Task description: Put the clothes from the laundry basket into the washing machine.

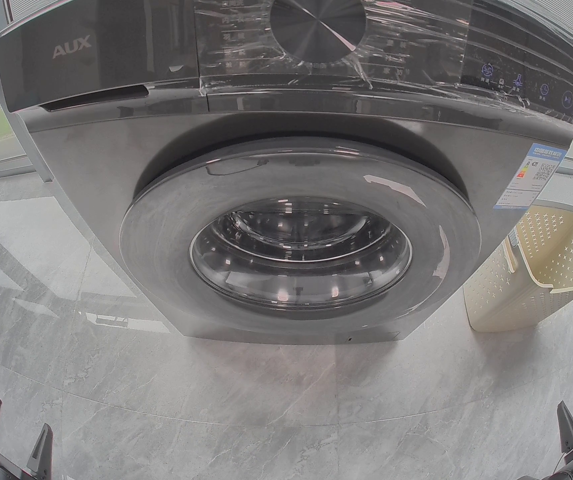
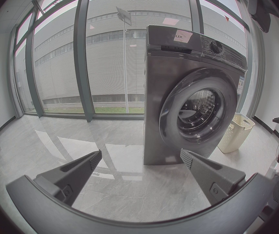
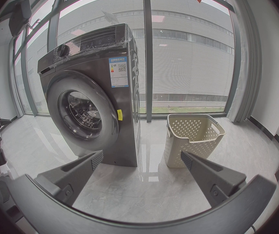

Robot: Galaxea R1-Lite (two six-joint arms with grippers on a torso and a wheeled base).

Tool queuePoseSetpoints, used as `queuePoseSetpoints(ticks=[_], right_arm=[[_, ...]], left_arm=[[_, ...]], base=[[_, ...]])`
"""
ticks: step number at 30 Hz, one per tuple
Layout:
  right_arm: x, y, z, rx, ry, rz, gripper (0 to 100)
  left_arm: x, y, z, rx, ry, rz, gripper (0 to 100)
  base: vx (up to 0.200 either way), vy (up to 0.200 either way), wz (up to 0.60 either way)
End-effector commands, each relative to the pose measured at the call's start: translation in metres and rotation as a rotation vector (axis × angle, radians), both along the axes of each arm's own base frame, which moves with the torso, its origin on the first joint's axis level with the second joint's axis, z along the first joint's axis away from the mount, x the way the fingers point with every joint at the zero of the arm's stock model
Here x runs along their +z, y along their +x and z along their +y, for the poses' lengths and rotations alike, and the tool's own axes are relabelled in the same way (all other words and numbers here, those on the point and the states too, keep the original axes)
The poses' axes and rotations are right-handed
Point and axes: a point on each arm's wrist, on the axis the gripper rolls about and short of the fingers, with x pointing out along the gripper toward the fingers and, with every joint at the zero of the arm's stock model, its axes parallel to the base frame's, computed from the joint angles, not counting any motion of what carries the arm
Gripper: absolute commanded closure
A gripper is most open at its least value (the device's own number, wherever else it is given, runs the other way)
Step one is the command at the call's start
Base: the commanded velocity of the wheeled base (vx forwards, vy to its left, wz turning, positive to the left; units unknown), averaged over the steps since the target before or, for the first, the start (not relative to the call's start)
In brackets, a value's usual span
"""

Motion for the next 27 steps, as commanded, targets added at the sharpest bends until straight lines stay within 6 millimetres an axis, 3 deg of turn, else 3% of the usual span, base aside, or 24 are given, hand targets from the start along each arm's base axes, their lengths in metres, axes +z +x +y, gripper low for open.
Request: queuePoseSetpoints(ticks=[1, 27], right_arm=[[-0.0049, 0.0012, 0.0, -0.005, -0.002, 0.015, 0], [-0.005, 0.0012, -0.0001, -0.006, 0.002, 0.017, 0]], left_arm=[[-0.0052, 0.0005, 0.0, 0.0, -0.001, 0.008, 0], [-0.0047, 0.0004, 0.0, -0.001, 0.003, 0.006, 0]], base=[[0.0, 0.0, 0.0], [0.0, 0.0, 0.0]])
